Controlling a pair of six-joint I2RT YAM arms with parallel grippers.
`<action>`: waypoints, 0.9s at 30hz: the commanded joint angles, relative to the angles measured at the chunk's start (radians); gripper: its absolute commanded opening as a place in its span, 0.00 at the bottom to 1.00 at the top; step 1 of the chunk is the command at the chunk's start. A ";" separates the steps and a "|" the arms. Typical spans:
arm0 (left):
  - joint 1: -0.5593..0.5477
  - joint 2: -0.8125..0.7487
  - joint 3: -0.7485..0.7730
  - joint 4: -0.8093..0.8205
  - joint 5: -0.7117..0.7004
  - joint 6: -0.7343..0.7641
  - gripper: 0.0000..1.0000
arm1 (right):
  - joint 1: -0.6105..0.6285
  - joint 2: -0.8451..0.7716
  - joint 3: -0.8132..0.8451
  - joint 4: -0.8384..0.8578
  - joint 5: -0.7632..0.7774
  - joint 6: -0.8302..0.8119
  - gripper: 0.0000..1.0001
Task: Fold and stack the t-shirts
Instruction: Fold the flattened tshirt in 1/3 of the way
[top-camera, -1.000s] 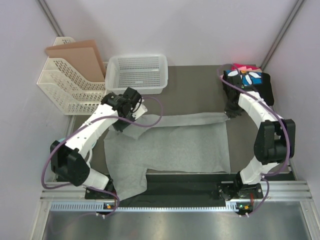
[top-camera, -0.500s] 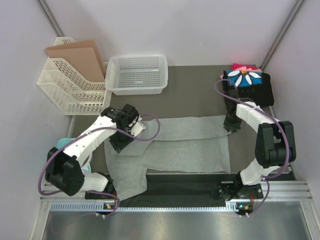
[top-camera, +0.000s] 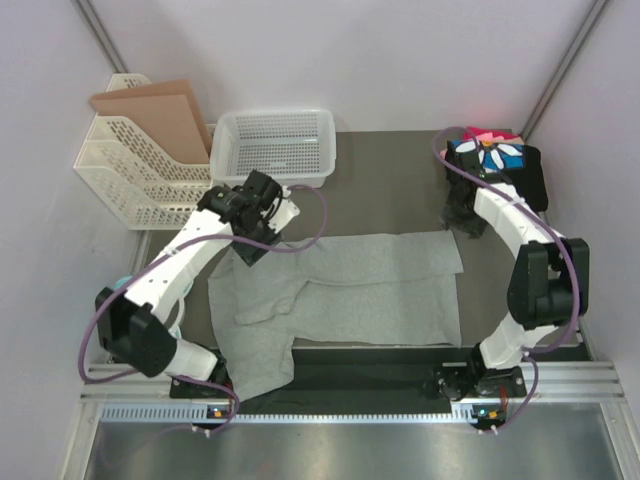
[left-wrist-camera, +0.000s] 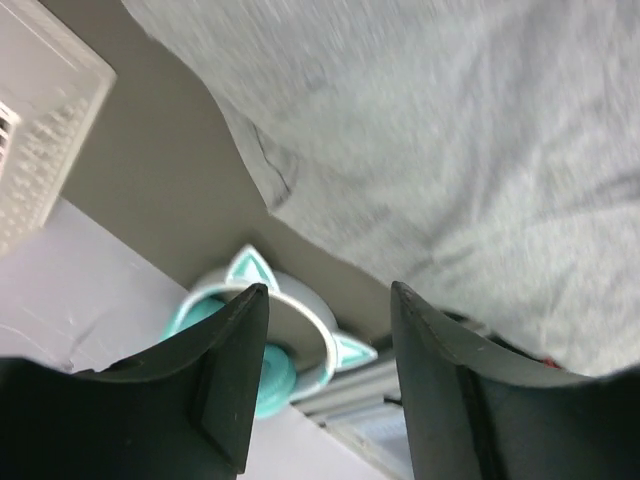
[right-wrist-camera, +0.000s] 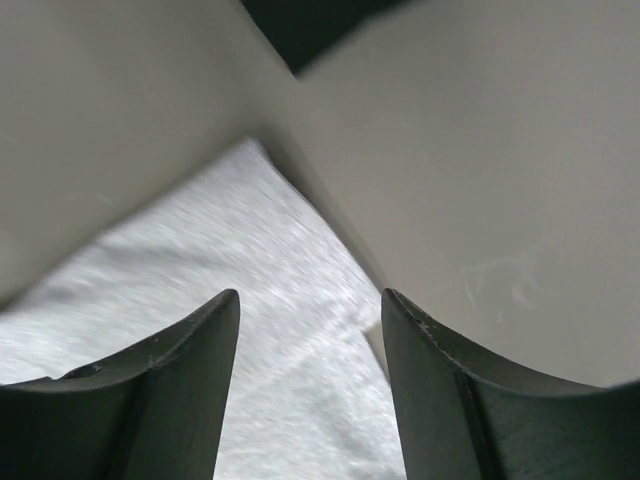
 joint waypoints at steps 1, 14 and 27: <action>0.014 0.158 0.023 0.134 -0.030 -0.002 0.51 | 0.021 0.100 0.118 0.012 -0.026 0.009 0.57; 0.290 0.341 -0.083 0.332 0.024 0.062 0.35 | 0.081 0.181 0.061 0.110 -0.099 0.009 0.53; 0.379 0.421 0.150 0.300 0.214 -0.012 0.30 | 0.080 0.265 0.060 0.147 -0.078 0.009 0.49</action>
